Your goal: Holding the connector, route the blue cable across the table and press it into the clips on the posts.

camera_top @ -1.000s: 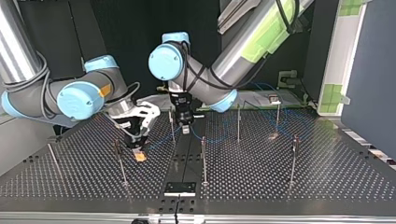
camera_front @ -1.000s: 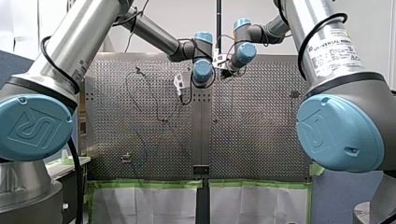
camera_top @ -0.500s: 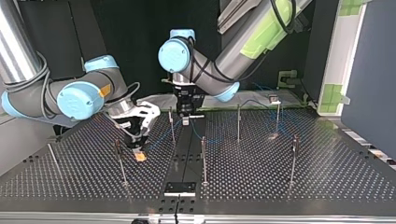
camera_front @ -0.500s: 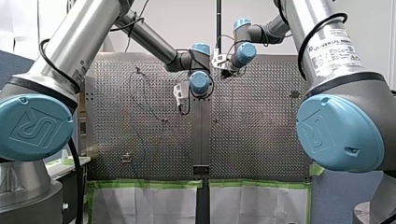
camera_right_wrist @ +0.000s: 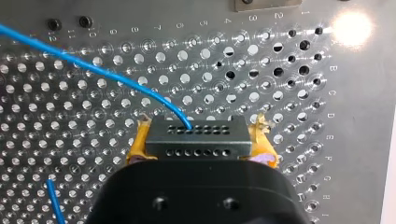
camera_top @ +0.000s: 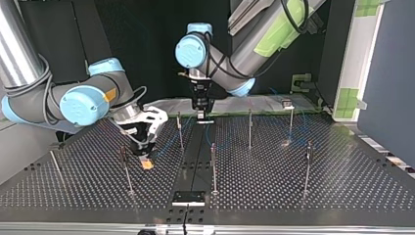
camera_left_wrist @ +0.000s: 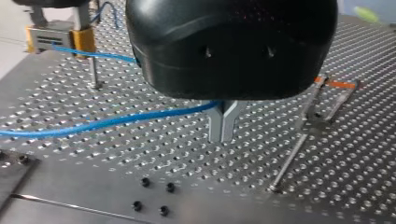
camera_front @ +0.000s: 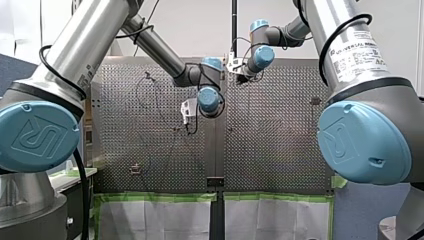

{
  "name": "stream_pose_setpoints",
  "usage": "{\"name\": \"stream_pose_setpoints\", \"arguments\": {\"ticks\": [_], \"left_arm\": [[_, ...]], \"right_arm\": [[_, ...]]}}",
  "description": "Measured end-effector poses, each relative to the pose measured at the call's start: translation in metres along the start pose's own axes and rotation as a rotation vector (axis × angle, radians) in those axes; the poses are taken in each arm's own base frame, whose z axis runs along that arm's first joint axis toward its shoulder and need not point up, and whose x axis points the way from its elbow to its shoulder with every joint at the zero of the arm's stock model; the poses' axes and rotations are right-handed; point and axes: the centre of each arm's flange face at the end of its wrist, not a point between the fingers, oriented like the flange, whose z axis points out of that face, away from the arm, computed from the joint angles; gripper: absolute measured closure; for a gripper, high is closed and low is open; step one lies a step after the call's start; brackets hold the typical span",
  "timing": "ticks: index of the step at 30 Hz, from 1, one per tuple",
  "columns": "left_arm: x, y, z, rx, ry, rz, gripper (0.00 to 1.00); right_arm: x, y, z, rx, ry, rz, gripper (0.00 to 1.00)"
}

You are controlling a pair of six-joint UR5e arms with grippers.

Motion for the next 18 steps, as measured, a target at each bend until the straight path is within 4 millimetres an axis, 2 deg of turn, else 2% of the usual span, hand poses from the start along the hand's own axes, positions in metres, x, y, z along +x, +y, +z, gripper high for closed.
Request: {"name": "stream_pose_setpoints", "arguments": {"ticks": [3,11,14,18], "left_arm": [[0.014,0.006,-0.002,0.005,0.025,0.015,1.0],[0.072,0.022,-0.001,0.036,0.105,0.061,1.0],[0.083,0.021,0.006,0.049,0.106,0.059,0.98],[0.081,0.015,0.015,0.065,0.087,0.046,0.95]], "right_arm": [[0.0,0.0,0.0,0.0,0.0,0.0,1.0],[0.0,0.0,0.0,0.0,0.0,0.0,1.0],[0.0,0.0,0.0,0.0,0.0,0.0,1.0],[0.0,0.0,0.0,0.0,0.0,0.0,1.0]]}}
